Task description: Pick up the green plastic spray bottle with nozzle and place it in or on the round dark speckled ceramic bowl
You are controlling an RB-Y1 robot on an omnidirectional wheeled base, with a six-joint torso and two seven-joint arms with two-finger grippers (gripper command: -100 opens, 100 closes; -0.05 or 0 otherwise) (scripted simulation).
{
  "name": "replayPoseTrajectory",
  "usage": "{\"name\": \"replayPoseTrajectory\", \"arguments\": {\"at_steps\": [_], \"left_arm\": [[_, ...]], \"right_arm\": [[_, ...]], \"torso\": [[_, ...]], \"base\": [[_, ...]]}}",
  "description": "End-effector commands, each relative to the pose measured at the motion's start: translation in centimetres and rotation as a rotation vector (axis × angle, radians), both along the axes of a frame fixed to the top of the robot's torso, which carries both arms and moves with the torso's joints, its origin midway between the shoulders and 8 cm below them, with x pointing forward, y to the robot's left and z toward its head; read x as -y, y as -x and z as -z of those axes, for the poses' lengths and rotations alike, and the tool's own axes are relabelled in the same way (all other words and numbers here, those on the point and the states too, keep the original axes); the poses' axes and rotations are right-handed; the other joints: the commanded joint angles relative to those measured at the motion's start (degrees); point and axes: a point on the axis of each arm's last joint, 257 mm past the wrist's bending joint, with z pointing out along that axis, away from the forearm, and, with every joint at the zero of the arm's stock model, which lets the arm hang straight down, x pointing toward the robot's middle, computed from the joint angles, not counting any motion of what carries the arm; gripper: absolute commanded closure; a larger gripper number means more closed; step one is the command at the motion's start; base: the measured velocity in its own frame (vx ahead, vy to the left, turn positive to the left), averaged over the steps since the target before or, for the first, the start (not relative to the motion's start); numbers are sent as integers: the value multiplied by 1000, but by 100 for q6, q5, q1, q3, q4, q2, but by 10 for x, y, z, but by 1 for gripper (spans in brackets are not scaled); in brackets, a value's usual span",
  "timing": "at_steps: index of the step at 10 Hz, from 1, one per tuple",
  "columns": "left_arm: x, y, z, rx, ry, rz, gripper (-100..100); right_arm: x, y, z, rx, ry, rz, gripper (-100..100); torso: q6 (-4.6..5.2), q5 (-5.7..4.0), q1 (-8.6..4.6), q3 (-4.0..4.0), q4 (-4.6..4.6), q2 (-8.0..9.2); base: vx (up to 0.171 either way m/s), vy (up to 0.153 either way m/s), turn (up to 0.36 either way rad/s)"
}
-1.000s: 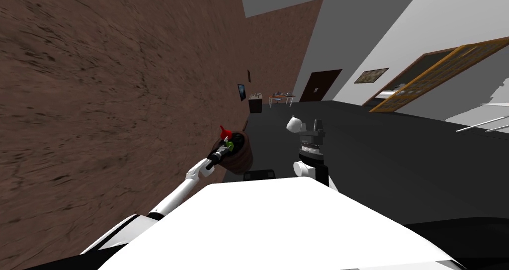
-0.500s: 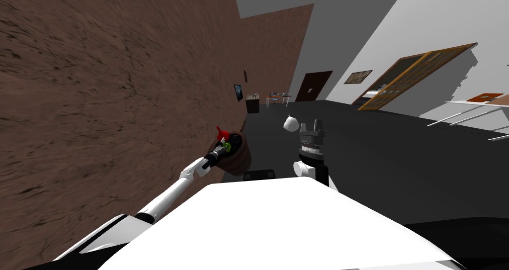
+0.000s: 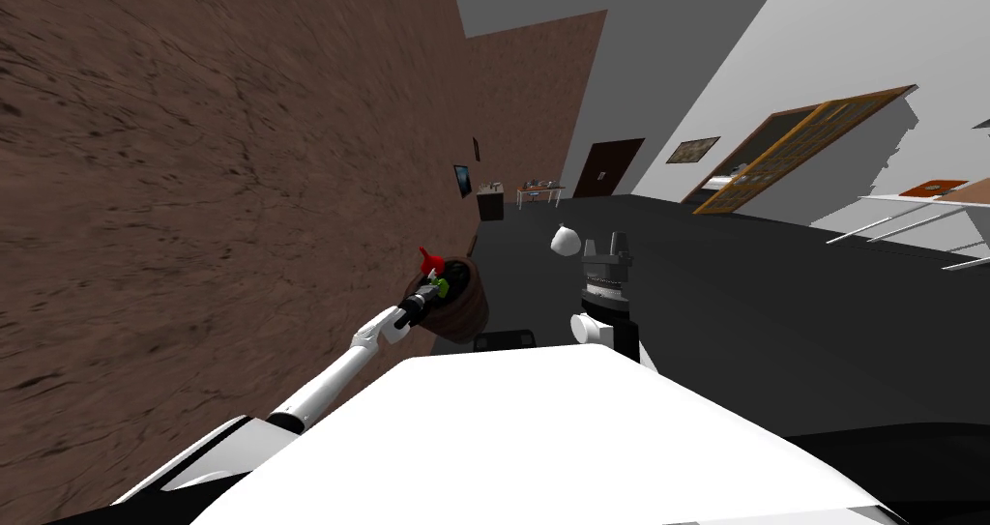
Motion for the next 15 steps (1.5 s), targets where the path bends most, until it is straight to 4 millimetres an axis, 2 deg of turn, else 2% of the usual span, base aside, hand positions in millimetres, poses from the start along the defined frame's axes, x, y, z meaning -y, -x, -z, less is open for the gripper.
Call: {"name": "replayPoseTrajectory", "arguments": {"at_steps": [1, 4, 5, 6, 7, 8, 9, 13, 15], "left_arm": [[0, 0, 0, 0, 0, 0, 100], [0, 0, 0, 1, 0, 0, 100], [0, 0, 0, 1, 0, 0, 0], [0, 0, -1, 1, 0, 1, 100], [0, 0, -1, 1, 0, 1, 0], [-9, -17, -22, 44, -26, -11, 100], [-12, -21, -28, 56, -33, -15, 100], [-31, -56, -86, 166, -78, -45, 100], [-31, -65, -103, 199, -80, -47, 100]], "right_arm": [[0, 0, 0, 0, 0, 0, 0], [0, 0, 0, 0, 0, 0, 0], [0, 0, 0, 0, 0, 0, 0], [0, 0, 0, 0, 0, 0, 0], [0, 0, 0, 0, 0, 0, 0], [0, 0, 0, 0, 0, 0, 0], [0, 0, 0, 0, 0, 0, 0], [0, 0, 0, 0, 0, 0, 0], [0, 0, 0, 0, 0, 0, 0]], "torso": [[0, 0, 0, 0, 0, 0], [0, 0, -2, 1, -1, 3], [-1, 0, -2, 1, -1, 4], [-1, 0, -2, 1, -1, 4], [-1, 1, -1, 1, -1, 4], [-1, 1, -1, 1, -1, 4], [-5, -5, -20, 18, 5, 34], [-14, -13, -33, 50, 19, 84], [-19, -13, -29, 54, 21, 92]], "base": [[0, 0, 0], [0, 0, 0], [0, 0, 0], [0, 0, 0], [0, 0, 0], [-107, -64, 75], [-142, -88, 76], [-174, -68, 89], [-164, -45, 94]]}}
